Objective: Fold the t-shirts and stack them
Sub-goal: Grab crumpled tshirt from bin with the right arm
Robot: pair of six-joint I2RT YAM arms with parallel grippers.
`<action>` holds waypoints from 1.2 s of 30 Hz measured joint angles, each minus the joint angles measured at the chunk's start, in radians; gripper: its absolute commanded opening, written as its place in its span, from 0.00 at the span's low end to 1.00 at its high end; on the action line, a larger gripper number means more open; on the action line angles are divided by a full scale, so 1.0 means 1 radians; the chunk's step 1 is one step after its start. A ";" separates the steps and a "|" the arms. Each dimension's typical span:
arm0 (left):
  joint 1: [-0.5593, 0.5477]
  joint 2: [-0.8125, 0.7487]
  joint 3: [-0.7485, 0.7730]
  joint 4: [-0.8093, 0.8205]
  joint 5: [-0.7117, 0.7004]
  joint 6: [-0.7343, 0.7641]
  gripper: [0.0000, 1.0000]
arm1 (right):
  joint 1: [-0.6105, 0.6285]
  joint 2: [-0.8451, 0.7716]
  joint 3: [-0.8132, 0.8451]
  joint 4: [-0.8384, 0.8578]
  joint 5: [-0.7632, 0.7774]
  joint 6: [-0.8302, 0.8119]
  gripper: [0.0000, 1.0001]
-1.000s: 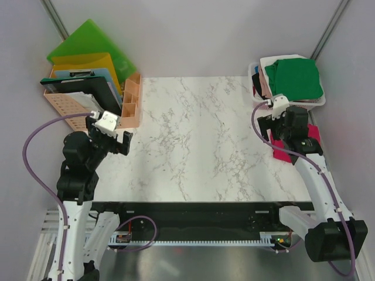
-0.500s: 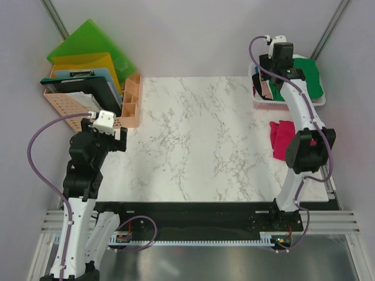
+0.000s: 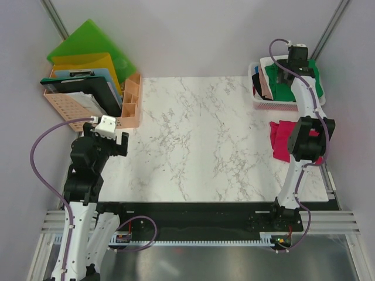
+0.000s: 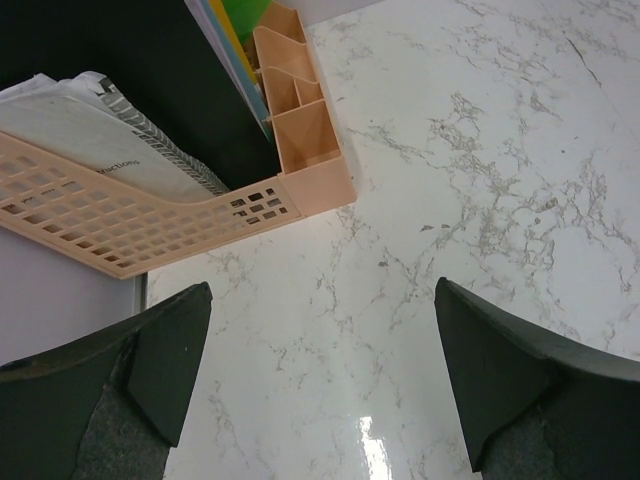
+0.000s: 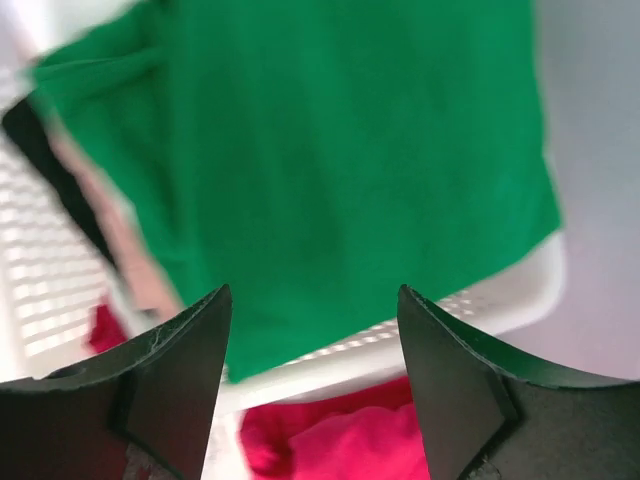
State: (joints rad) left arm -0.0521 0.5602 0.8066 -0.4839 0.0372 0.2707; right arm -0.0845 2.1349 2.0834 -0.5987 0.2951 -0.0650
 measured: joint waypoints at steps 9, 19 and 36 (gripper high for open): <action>0.000 0.021 -0.002 0.000 0.002 0.000 1.00 | -0.080 0.043 0.012 0.036 0.018 -0.005 0.71; 0.000 0.036 -0.029 0.000 0.002 0.005 1.00 | -0.075 0.060 -0.004 0.072 -0.059 0.001 0.71; 0.000 0.047 -0.093 0.006 -0.001 0.034 1.00 | -0.076 -0.013 -0.205 0.135 -0.324 0.023 0.72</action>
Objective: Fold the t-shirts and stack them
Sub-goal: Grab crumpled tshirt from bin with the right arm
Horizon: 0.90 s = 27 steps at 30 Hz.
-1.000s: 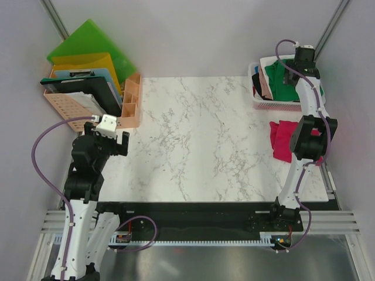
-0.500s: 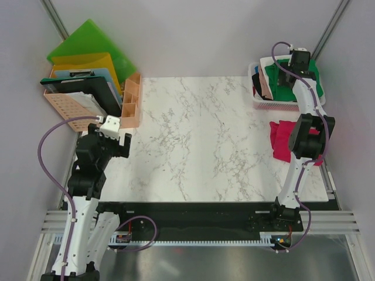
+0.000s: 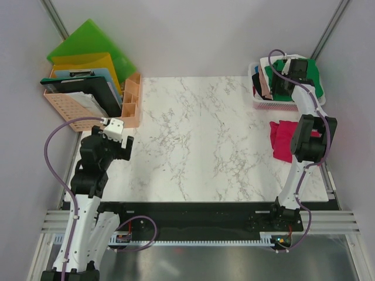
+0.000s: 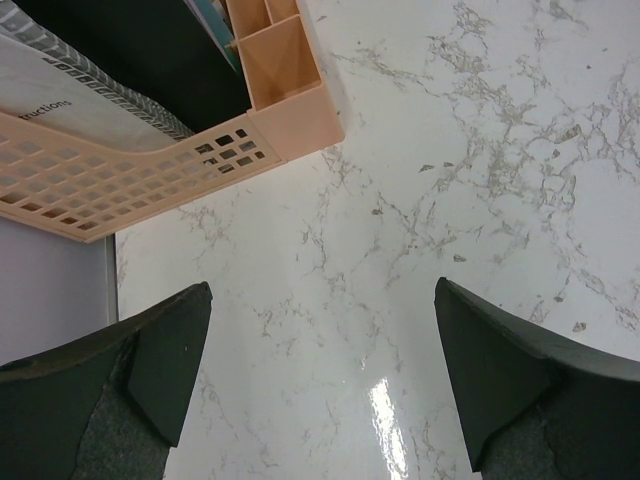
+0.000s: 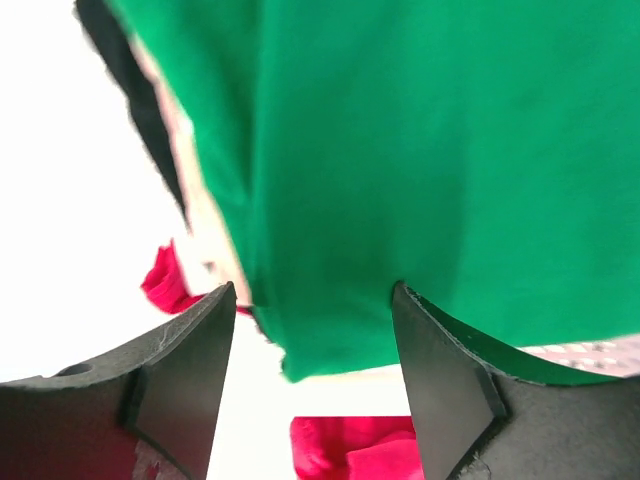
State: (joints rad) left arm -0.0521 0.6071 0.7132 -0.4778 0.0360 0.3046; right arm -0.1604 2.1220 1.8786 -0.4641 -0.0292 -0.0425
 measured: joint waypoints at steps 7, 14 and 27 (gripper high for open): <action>0.000 0.012 -0.003 -0.003 0.000 0.007 1.00 | 0.000 -0.007 -0.019 0.014 -0.057 0.002 0.69; 0.000 0.008 -0.003 -0.003 0.001 0.011 1.00 | 0.000 -0.007 -0.011 0.018 -0.054 -0.018 0.03; 0.000 -0.008 -0.027 -0.004 0.024 0.013 1.00 | -0.003 -0.209 -0.272 0.150 -0.107 -0.060 0.00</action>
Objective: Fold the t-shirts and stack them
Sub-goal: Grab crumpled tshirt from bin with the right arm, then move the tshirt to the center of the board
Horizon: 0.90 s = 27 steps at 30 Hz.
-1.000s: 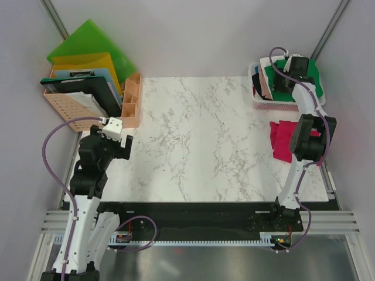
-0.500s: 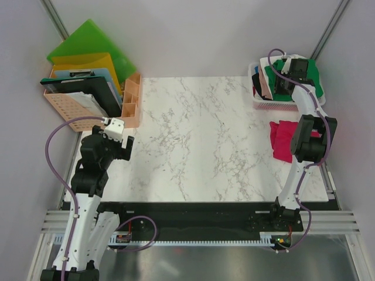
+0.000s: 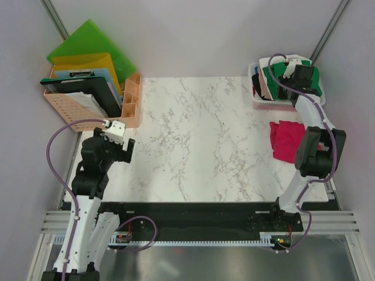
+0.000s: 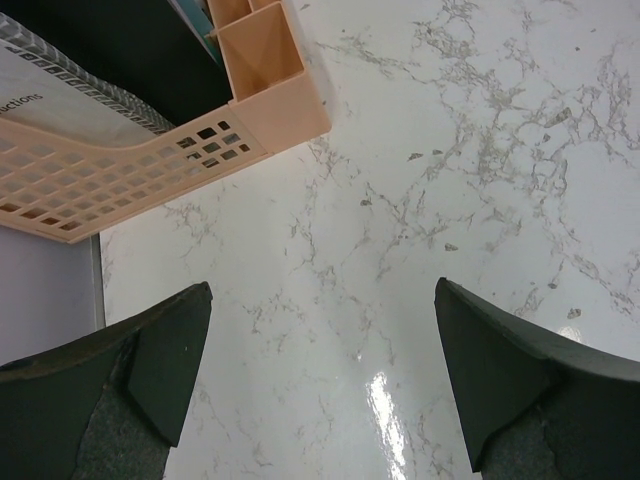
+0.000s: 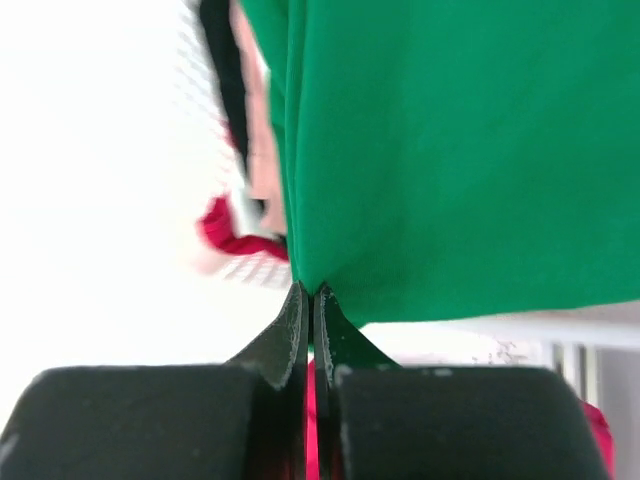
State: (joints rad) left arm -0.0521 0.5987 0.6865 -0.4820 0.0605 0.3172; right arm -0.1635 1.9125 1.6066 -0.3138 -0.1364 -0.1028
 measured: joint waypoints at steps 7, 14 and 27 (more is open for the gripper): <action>0.000 0.016 -0.012 -0.002 0.013 0.006 1.00 | 0.006 -0.461 -0.137 0.035 -0.117 0.005 0.00; 0.000 0.040 -0.012 -0.002 0.026 0.007 1.00 | 0.018 -0.893 -0.175 0.068 -0.325 0.074 0.03; 0.000 0.048 -0.012 -0.015 0.037 0.006 1.00 | 0.022 -0.863 -0.161 -0.003 -0.494 0.130 0.00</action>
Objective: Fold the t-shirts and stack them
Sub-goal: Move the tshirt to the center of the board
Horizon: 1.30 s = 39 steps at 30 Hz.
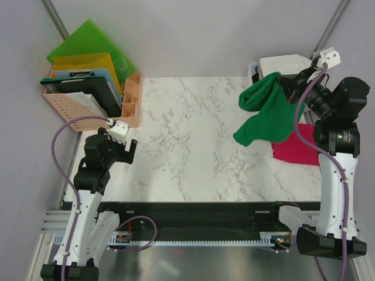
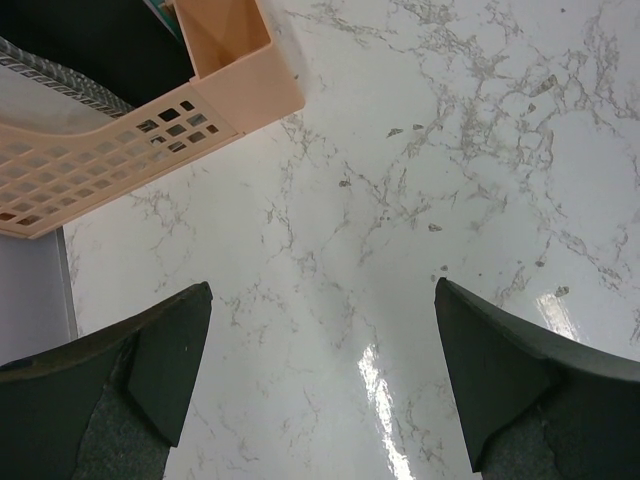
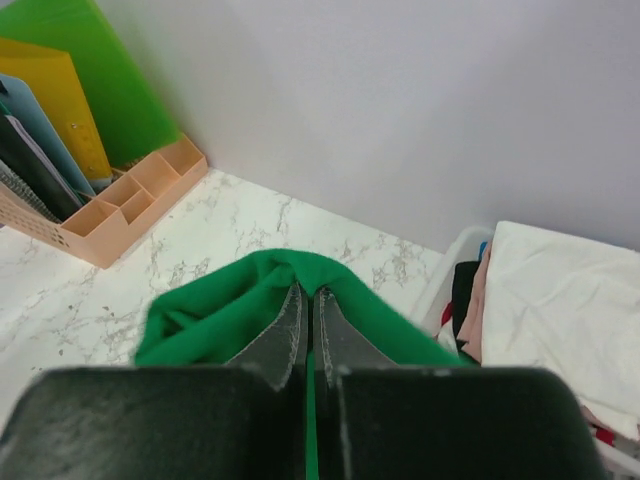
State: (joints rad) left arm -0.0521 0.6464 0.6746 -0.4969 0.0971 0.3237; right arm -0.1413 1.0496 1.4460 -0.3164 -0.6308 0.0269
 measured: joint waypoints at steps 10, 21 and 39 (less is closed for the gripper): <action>0.000 0.003 0.000 -0.003 0.007 0.000 1.00 | 0.000 -0.008 0.027 -0.021 0.084 -0.006 0.00; 0.000 0.002 0.000 -0.003 0.008 0.000 1.00 | 0.006 -0.009 0.027 -0.020 0.407 -0.007 0.00; 0.000 0.015 0.000 -0.004 0.007 0.000 1.00 | 0.058 0.078 -0.027 0.094 0.949 -0.254 0.00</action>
State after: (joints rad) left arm -0.0521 0.6617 0.6750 -0.5007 0.1040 0.3237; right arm -0.0834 1.1275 1.4193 -0.2226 0.3183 -0.2272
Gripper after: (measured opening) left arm 0.996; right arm 0.010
